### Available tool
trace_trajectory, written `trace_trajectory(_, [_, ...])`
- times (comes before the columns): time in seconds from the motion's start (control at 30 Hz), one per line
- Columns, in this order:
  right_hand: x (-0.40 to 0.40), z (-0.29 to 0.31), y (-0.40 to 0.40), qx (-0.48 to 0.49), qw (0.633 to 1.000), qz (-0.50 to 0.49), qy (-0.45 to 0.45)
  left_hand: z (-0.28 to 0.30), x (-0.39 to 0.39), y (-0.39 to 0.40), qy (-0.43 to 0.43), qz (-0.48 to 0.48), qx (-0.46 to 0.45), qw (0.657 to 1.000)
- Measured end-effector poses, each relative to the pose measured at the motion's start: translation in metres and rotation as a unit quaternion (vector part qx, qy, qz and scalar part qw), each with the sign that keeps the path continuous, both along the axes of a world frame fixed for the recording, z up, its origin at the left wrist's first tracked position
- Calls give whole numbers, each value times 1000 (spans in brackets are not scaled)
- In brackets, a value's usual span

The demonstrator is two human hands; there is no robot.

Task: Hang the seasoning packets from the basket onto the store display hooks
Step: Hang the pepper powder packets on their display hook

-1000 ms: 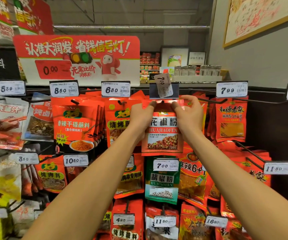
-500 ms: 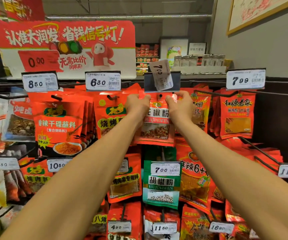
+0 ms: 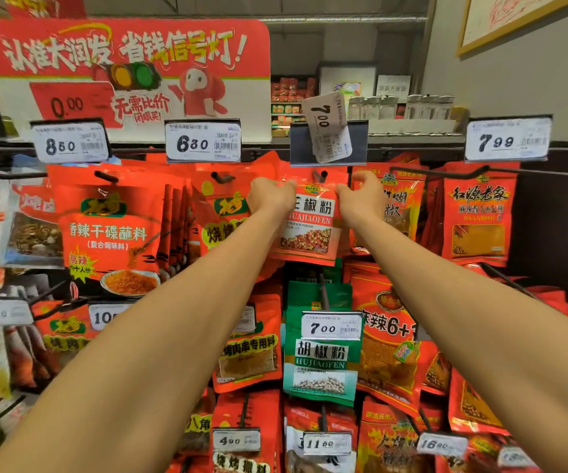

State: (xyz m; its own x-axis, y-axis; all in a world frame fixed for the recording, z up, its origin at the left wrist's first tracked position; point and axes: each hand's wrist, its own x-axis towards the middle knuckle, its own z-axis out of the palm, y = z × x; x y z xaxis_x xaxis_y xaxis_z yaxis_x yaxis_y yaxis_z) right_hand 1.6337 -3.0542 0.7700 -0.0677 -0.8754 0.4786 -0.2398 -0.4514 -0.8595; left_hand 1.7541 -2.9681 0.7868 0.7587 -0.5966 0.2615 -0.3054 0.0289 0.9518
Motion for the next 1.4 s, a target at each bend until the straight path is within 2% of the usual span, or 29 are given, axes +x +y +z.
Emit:
trace_trajectory(0.1, [-17, -9, 11, 47, 999, -14, -23, -8, -13, 22, -28, -32, -2, 999])
trace_trajectory(0.23, [-47, -21, 38, 61, 998, -20, -26, -18, -24, 60, -97, -96, -2, 991])
trace_trajectory(0.3, [-64, -26, 61, 71, 996, 11, -53, -20, -25, 80, -122, -103, 1, 987])
trace_trajectory(0.5, [-107, -56, 151, 78, 984, 137, -80, -48, -20, 156, -12, -227, -45, 973])
trace_trajectory(0.63, [-131, -95, 199, 88, 976, 177, -87, -91, -24, 197, 59, -241, -25, 968])
trace_trajectory(0.73, [-146, -147, 220, 132, 968, 193, -87, -145, -34, 222, 104, -230, 16, 967])
trace_trajectory(0.83, [-159, -211, 232, 215, 955, 193, -70, -208, -48, 243, 164, -194, 73, 964])
trace_trajectory(1.03, [-195, -343, 266, 394, 902, 178, -5, -331, -78, 287, 290, -115, 181, 933])
trace_trajectory(1.2, [-236, -446, 303, 498, 851, 149, 77, -426, -99, 323, 352, -58, 287, 889])
trace_trajectory(1.4, [-266, -580, 351, 612, 771, 89, 151, -551, -115, 365, 421, -10, 399, 815])
